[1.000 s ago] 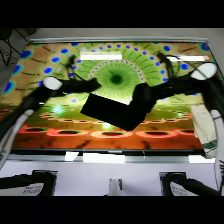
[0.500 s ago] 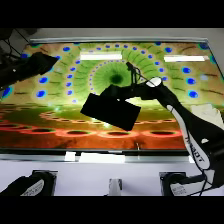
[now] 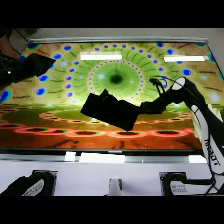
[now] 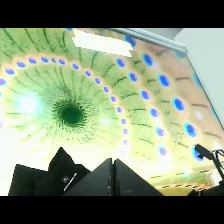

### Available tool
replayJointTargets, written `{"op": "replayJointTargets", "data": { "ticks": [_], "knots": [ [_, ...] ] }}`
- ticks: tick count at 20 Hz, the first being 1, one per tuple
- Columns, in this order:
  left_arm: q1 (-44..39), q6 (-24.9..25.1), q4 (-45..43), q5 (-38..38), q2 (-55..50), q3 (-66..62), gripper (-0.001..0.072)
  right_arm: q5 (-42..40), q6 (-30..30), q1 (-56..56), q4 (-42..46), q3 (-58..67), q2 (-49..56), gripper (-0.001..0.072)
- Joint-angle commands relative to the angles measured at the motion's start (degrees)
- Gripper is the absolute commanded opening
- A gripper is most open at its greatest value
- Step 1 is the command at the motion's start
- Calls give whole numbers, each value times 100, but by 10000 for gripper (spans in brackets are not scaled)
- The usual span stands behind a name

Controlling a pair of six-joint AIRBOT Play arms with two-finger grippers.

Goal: Fold the shirts.

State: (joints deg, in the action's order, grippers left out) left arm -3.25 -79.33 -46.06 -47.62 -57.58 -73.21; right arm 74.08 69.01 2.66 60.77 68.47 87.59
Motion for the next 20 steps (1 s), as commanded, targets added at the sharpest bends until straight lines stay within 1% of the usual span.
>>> {"op": "replayJointTargets", "data": {
  "ticks": [1,3,5,6,7,8,9,10,11,12,14,16,17,18,20],
  "knots": [
    [-42,0,0,-133,9,2,34,-728,398,37,-404,-540,212,650],
    [-42,0,-2,-258,9,2,35,-909,501,214,-573,-538,479,646],
    [-42,0,-2,-260,9,2,35,-1259,498,426,-938,-538,664,585],
    [-42,0,-2,-258,7,2,35,-1451,496,525,-1128,-538,723,576],
    [-42,0,-2,-258,7,2,35,-1628,496,608,-1316,-538,767,527],
    [-42,0,-2,-258,7,2,34,-1759,490,662,-1491,-538,793,495],
    [-42,0,-4,-258,7,2,35,-1803,280,658,-1792,-538,800,189],
    [-37,4,-7,-258,7,2,35,-1805,-2,627,-2118,-505,791,22],
    [-35,20,-9,-251,2,2,35,-1681,-551,555,-2413,-356,756,21],
    [-35,20,-9,-247,-11,2,34,-1528,-922,417,-2503,-136,680,21],
    [-37,20,-9,-247,-39,2,35,-1038,-1187,-42,-2321,562,396,21],
    [-35,39,-9,-247,-52,4,35,-387,-1145,-662,-1932,1366,74,21],
    [-35,63,-9,-247,-52,2,35,-125,-1032,-1021,-1683,1727,-66,21],
    [-37,61,-9,-247,-52,2,35,98,-881,-1447,-1427,2063,-199,21],
    [-37,61,-9,-256,-52,2,35,424,-697,-2347,-1180,2531,-372,21]
  ]
}}
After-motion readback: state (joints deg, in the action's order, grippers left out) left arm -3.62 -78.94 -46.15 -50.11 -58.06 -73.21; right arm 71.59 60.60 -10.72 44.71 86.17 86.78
